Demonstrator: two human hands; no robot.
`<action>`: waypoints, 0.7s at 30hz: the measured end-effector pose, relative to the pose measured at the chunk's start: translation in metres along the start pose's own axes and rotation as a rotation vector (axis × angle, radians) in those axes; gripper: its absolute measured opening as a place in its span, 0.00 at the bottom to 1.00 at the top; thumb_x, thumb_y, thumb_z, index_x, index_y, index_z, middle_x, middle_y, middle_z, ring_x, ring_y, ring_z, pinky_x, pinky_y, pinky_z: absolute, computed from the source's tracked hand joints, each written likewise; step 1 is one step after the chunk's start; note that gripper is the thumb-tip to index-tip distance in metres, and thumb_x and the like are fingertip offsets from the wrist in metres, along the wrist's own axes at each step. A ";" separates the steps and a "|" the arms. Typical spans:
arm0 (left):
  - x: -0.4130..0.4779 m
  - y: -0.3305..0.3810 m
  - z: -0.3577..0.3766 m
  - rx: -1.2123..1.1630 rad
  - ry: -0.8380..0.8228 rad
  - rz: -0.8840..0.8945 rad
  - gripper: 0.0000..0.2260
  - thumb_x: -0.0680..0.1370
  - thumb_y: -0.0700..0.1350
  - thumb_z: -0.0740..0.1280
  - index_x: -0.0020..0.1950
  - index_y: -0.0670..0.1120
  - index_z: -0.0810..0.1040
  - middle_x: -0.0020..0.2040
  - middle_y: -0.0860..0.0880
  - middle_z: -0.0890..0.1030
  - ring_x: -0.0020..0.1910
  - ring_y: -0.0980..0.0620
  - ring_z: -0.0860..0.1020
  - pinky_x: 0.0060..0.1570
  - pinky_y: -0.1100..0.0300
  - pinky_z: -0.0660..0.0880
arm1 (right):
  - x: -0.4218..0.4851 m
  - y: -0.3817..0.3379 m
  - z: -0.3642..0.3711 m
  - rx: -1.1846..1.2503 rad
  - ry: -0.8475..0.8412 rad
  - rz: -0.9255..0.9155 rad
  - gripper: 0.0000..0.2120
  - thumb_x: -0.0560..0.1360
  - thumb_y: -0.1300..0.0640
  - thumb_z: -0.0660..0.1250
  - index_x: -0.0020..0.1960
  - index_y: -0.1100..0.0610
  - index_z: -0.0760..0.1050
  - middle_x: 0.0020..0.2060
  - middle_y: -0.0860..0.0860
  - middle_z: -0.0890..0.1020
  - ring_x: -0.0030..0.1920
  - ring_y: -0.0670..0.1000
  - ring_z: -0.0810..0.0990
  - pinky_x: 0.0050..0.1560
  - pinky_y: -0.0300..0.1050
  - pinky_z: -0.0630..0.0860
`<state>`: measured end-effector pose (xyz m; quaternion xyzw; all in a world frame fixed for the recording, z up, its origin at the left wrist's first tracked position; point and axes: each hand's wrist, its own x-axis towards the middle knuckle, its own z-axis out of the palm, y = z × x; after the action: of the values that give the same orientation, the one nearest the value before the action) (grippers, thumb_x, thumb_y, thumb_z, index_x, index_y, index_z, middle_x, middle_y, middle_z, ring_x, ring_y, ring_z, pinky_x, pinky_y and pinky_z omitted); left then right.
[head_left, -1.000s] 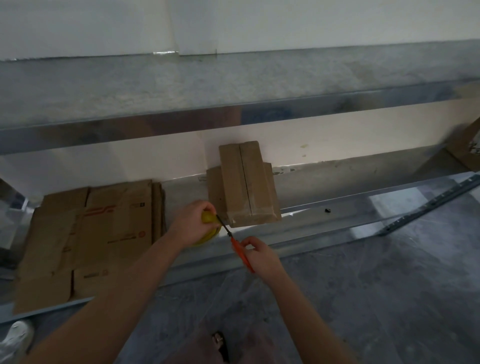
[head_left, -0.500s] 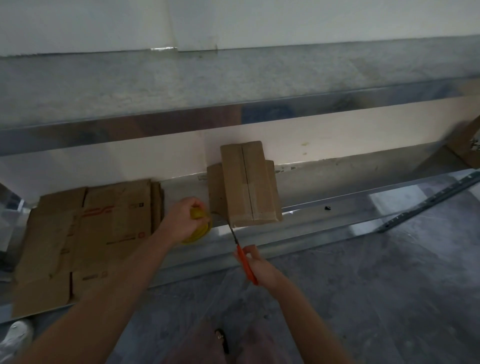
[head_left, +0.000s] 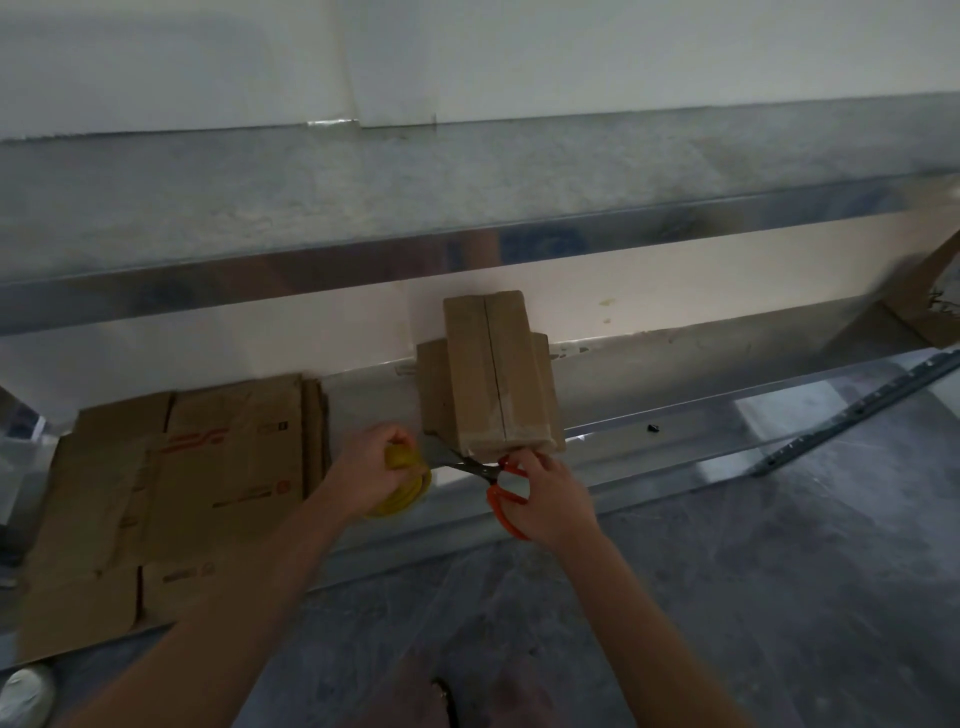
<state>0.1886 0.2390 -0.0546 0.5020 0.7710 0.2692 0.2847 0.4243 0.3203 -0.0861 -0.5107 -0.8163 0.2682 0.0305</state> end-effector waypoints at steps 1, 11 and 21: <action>0.000 -0.001 -0.002 0.003 -0.001 0.004 0.12 0.69 0.46 0.77 0.48 0.50 0.78 0.47 0.53 0.78 0.48 0.54 0.75 0.43 0.65 0.68 | 0.002 0.002 -0.001 -0.020 0.008 0.000 0.22 0.72 0.34 0.64 0.61 0.43 0.69 0.61 0.44 0.75 0.61 0.52 0.74 0.58 0.50 0.72; 0.002 -0.002 -0.011 0.022 0.023 0.015 0.11 0.69 0.44 0.76 0.49 0.47 0.79 0.49 0.50 0.79 0.49 0.51 0.76 0.45 0.61 0.68 | 0.017 0.018 -0.012 -0.276 -0.018 -0.024 0.23 0.71 0.33 0.62 0.63 0.40 0.71 0.65 0.46 0.73 0.67 0.51 0.69 0.60 0.49 0.66; 0.000 0.017 -0.015 -0.010 0.021 0.039 0.11 0.70 0.45 0.76 0.48 0.49 0.78 0.48 0.51 0.79 0.49 0.51 0.77 0.47 0.58 0.72 | 0.014 0.026 -0.049 -0.356 -0.059 -0.101 0.21 0.71 0.34 0.64 0.62 0.40 0.73 0.64 0.43 0.74 0.65 0.49 0.71 0.63 0.49 0.67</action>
<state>0.1883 0.2430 -0.0321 0.5126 0.7628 0.2836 0.2739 0.4545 0.3609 -0.0600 -0.4584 -0.8759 0.1326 -0.0708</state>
